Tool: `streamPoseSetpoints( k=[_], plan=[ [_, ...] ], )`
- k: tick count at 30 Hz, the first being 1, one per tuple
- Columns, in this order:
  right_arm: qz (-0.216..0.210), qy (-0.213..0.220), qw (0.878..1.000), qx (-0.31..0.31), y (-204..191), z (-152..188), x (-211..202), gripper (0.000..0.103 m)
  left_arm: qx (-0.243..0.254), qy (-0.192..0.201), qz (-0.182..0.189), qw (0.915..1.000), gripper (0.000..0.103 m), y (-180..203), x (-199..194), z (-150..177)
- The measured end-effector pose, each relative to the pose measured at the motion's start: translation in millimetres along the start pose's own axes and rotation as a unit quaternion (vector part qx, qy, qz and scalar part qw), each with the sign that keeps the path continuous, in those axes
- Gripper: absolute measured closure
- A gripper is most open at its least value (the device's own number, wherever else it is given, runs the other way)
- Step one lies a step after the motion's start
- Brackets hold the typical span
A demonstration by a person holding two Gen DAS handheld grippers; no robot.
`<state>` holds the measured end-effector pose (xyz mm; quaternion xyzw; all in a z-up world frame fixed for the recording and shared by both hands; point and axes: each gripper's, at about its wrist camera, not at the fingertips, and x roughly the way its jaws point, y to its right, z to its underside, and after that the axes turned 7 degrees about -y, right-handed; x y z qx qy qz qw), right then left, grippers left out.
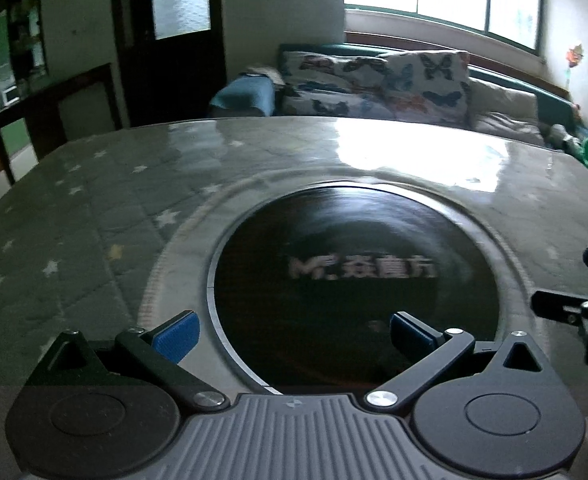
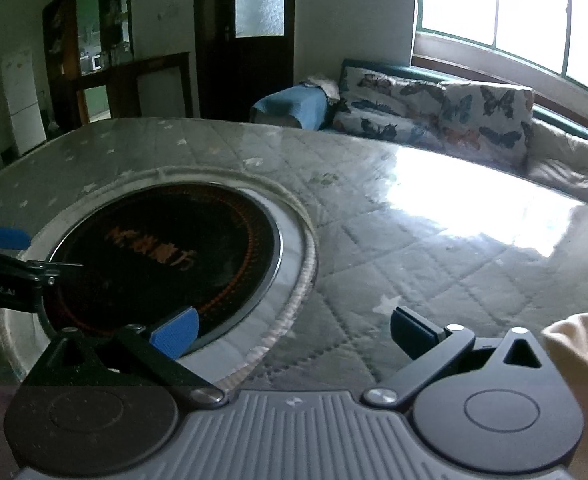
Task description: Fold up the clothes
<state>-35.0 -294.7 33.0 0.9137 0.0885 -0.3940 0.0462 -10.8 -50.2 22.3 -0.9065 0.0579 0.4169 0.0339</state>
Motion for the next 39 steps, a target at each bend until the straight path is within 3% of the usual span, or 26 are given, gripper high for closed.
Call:
streamPoseSetpoints(
  k=[14,39],
  plan=[
    [0.027,0.008,1.000,-0.009,7.0,24.5,-53.8,0.000,0.086,0.000,0.063,0.9943,0.000,59.9,-16.6,-4.4],
    [0.099,0.011,0.995,0.017,22.3,87.7,-131.6,0.000,0.211,-0.002,0.164,0.9636,0.000,145.1,-49.2,3.8]
  ],
)
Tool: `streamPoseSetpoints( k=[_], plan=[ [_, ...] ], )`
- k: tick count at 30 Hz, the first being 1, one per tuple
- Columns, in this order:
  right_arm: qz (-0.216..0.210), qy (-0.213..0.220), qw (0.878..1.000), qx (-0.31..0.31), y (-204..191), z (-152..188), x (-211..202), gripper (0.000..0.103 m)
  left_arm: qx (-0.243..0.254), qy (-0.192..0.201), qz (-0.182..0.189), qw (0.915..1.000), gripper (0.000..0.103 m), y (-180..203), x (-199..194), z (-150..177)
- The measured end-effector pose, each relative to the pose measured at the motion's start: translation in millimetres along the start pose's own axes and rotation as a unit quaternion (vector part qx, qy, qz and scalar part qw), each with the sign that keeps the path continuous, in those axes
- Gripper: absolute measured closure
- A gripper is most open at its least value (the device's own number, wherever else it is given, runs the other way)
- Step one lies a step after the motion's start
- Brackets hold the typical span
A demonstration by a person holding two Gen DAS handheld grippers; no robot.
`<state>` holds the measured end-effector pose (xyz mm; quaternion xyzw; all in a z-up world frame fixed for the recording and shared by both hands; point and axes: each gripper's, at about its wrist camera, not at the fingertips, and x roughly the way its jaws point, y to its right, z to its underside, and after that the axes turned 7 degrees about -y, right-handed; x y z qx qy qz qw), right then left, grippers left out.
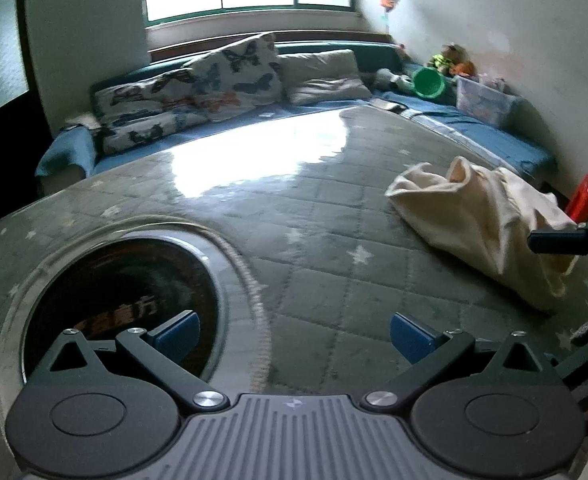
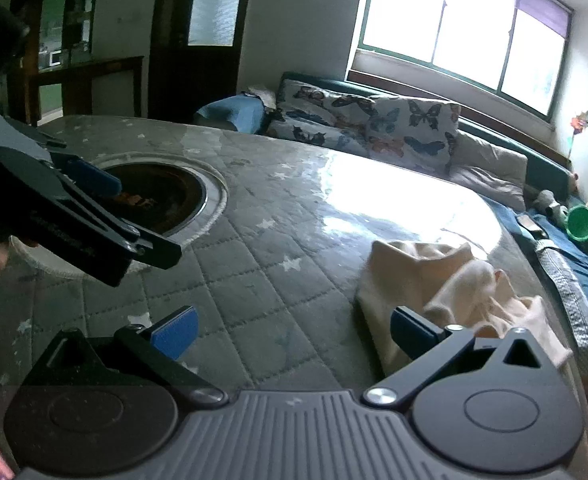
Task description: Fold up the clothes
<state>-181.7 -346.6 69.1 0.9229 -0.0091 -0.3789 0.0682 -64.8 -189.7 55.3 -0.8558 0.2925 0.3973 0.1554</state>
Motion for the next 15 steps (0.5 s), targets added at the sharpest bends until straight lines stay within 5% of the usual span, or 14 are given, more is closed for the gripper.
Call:
streamPoseSetpoints(
  k=[15],
  plan=[
    [0.043,-0.022,0.997,0.057,25.8,37.0,-24.0,0.000,0.062,-0.006,0.027,0.9977,0.000,42.6,5.4,-12.7]
  ],
)
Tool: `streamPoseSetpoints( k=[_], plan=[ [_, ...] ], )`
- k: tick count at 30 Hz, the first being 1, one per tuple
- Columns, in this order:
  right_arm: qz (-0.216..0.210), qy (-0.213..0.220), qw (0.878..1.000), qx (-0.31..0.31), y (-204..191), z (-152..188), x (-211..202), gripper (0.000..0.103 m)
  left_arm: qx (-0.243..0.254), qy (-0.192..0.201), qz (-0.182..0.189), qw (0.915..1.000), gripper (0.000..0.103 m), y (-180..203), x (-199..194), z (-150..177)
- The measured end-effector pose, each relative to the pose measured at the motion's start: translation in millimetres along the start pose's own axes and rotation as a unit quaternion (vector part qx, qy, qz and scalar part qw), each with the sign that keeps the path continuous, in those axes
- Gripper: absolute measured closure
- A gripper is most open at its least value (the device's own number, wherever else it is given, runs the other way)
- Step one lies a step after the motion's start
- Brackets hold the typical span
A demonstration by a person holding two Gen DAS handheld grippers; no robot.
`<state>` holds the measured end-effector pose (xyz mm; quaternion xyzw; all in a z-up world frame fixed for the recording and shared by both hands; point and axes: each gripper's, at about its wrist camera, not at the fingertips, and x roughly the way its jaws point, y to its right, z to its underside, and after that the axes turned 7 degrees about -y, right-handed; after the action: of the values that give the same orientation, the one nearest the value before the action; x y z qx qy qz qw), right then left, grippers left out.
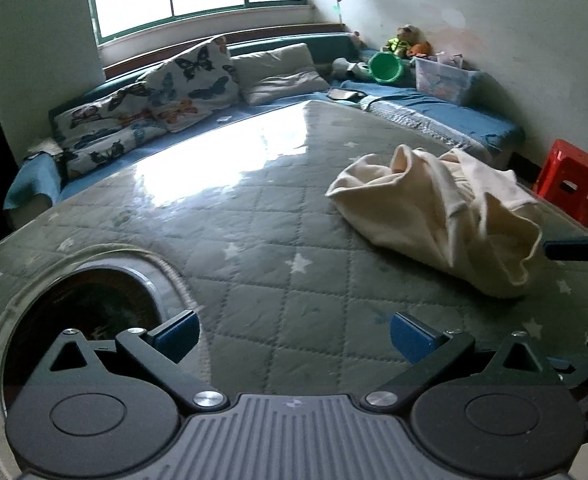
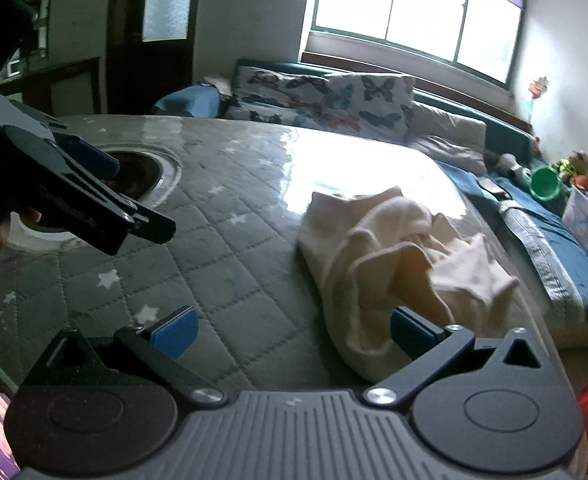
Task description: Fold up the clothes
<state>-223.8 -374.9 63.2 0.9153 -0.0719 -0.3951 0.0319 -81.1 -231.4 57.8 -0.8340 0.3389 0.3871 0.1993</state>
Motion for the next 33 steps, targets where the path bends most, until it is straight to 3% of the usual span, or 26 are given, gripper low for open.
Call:
streamPoseSetpoints(
  k=[17,33],
  plan=[
    [0.017,-0.032,0.999,0.024,12.4,22.8,-5.2,0.000,0.037,-0.020,0.015,0.9990,0.000,34.3,7.1,-7.4],
    [0.028,-0.035,0.998,0.047,29.6,18.7,-13.8,0.000,0.056,-0.029,0.007,0.9980,0.000,44.4,11.4,-20.5]
  ],
)
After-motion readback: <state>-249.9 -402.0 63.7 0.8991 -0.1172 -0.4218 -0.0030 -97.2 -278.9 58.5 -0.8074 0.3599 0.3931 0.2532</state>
